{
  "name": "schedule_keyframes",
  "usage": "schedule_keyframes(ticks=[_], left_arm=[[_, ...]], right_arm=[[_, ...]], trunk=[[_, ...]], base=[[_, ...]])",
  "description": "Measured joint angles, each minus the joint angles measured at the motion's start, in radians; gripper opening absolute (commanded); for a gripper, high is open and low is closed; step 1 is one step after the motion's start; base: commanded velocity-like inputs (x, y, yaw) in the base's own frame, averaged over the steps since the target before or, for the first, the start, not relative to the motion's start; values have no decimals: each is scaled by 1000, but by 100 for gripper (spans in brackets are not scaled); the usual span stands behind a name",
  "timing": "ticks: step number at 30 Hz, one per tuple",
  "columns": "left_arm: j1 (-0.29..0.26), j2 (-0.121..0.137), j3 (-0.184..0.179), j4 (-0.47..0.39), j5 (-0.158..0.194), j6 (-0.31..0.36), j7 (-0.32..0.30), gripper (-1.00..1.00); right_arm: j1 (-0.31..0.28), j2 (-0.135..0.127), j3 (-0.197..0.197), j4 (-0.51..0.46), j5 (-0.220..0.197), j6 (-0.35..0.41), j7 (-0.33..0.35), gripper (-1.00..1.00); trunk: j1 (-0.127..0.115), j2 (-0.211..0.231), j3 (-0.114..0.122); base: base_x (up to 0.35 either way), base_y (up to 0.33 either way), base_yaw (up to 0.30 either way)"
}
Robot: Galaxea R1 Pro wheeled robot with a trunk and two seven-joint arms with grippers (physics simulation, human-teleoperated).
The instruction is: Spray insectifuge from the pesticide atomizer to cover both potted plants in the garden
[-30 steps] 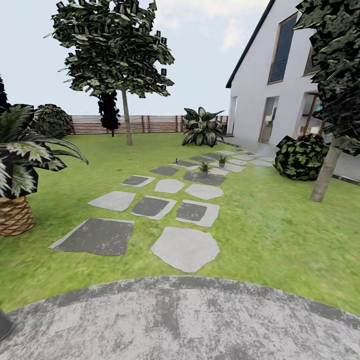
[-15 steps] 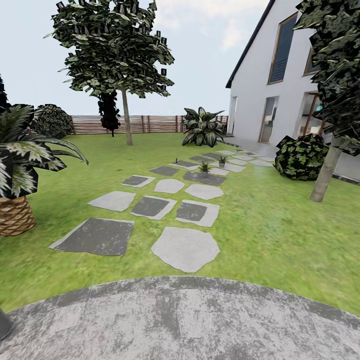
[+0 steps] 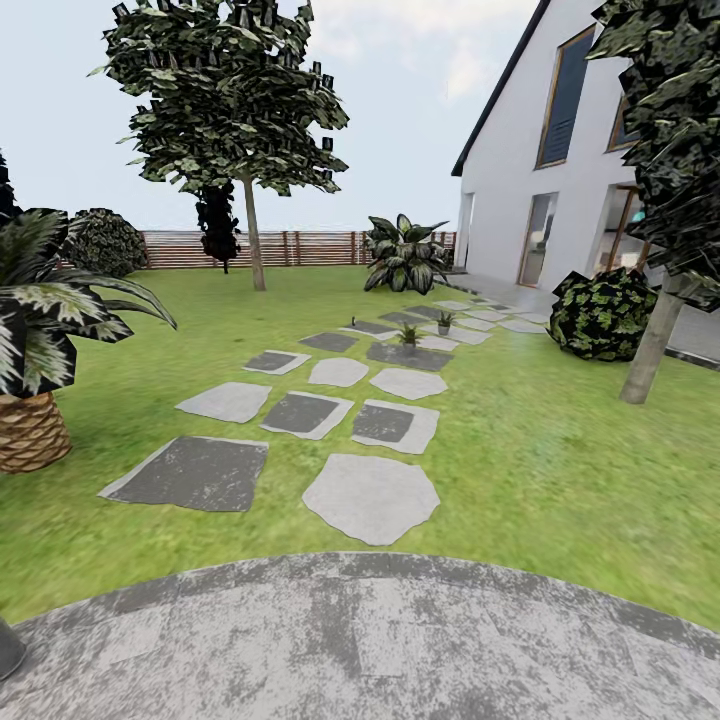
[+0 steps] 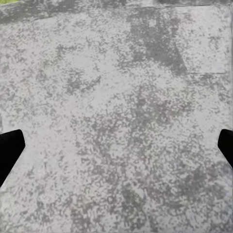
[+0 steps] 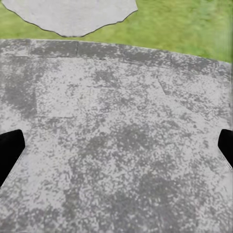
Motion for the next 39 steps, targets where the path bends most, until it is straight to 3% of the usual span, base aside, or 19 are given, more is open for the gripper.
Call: schedule_keyframes(ticks=[7, 14, 24, 39], left_arm=[[13, 21, 11, 6, 10, -63, 7, 100], [14, 22, 87, 7, 18, -66, 6, 100], [14, 22, 97, 38, 15, -66, 5, 100], [14, 20, 97, 50, 12, -67, 5, 100]], right_arm=[[-1, 1, 8, 5, 6, 0, 5, 100], [-1, 1, 7, 8, 6, 0, 6, 100], [-1, 1, 9, 8, 8, 0, 5, 100], [-1, 1, 8, 44, 8, 0, 4, 100]], trunk=[[0, 0, 0], [0, 0, 0], [0, 0, 0], [57, -105, -64]], base=[[0, 0, 0], [0, 0, 0], [0, 0, 0], [0, 0, 0]])
